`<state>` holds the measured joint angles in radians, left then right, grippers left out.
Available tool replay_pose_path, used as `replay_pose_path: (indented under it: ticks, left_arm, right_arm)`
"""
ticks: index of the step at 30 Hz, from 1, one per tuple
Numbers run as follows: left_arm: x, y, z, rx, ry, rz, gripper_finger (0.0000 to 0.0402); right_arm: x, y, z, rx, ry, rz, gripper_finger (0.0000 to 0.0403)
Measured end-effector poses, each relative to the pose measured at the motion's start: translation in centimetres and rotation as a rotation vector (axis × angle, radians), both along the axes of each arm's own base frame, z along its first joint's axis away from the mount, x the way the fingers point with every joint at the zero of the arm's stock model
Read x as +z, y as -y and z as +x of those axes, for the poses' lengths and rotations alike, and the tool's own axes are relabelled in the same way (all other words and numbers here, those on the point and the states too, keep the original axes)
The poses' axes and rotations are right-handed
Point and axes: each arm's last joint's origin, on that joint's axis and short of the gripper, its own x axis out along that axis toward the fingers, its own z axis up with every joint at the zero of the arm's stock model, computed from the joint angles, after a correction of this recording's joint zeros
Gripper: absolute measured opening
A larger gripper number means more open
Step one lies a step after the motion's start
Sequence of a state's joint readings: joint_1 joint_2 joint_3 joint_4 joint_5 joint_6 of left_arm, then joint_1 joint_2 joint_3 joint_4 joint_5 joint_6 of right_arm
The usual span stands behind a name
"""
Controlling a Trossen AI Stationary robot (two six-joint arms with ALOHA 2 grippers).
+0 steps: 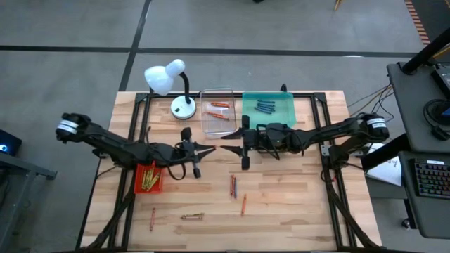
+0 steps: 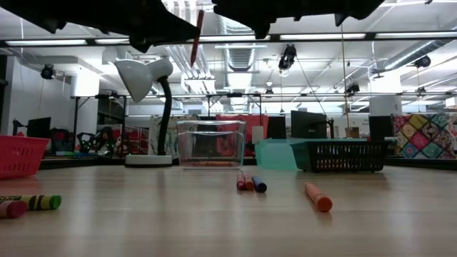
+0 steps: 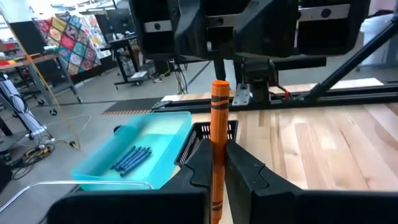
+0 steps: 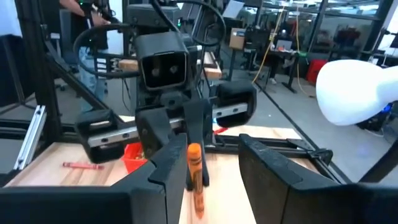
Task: Sort crayons
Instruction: Put the orange crayon into the transparent bin
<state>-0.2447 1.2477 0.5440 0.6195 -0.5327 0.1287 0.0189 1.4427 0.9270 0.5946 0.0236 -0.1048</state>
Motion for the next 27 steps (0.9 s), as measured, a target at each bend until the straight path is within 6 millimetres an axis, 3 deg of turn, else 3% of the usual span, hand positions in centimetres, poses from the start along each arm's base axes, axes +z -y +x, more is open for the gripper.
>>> replay_pose_path:
  ticks: [11,27]
  left_arm:
    - [-0.1,0.2,1.2,0.008,0.096,0.014,0.0000]
    - [0.1,0.1,1.3,0.016,0.131,0.005,0.0000]
  right_arm:
    - [-0.8,-0.1,0.9,0.035,0.034,-0.027,0.0134]
    - [-0.8,-0.1,1.0,0.032,0.038,-0.026,0.0128]
